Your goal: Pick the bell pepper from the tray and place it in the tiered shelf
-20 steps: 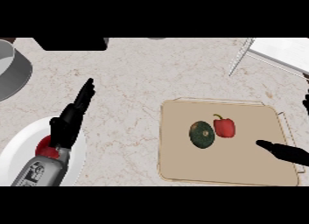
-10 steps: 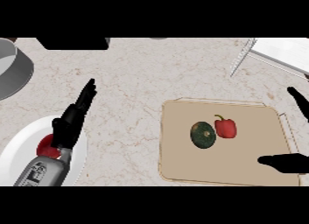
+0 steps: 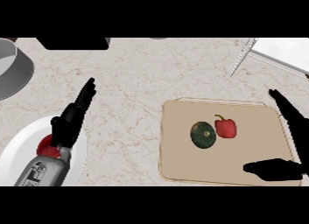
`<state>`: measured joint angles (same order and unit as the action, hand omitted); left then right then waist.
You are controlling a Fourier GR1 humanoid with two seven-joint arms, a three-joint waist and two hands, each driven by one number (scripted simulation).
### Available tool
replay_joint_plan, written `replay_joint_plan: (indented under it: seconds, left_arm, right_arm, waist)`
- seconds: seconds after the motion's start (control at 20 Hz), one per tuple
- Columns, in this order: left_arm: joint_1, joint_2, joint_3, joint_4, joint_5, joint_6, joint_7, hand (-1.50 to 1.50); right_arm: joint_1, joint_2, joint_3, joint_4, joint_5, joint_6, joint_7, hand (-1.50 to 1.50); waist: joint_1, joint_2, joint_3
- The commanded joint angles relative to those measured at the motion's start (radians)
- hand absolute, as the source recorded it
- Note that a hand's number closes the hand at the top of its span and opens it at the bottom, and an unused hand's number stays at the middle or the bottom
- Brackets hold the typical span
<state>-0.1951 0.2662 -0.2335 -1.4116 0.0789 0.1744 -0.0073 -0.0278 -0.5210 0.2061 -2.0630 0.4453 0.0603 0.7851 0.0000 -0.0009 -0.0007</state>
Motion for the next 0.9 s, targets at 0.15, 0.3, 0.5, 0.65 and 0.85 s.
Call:
replay_joint_plan:
  seconds: [0.15, 0.3, 0.5, 0.65, 0.85]
  left_arm:
    - [-0.049, -0.036, 0.045, 0.015, -0.057, -0.026, 0.052, 0.00]
    - [0.003, -0.074, 0.025, -0.023, -0.085, -0.019, 0.028, 0.00]
    - [0.029, -0.058, 0.057, -0.106, -0.087, -0.046, 0.100, 0.00]
    - [-0.024, -0.082, 0.095, -0.011, -0.099, -0.086, 0.070, 0.00]
    - [0.069, -0.097, 0.077, -0.059, -0.135, -0.081, 0.019, 0.00]
  right_arm:
    - [-0.050, 0.114, 0.040, -0.041, 0.132, 0.063, 0.096, -1.50]
    - [-0.086, 0.163, 0.071, -0.010, 0.209, 0.080, 0.128, -1.50]
    - [-0.059, 0.233, 0.077, 0.010, 0.258, 0.061, 0.112, -1.50]
    - [0.000, 0.234, 0.028, 0.035, 0.255, 0.061, 0.002, -1.50]
    - [-0.050, 0.247, -0.019, 0.069, 0.240, 0.110, 0.007, -1.50]
  waist:
    - [-0.001, 0.000, 0.001]
    - [0.002, 0.000, 0.000]
    - [0.003, 0.000, 0.001]
    - [-0.002, 0.001, 0.001]
    - [0.001, 0.000, 0.001]
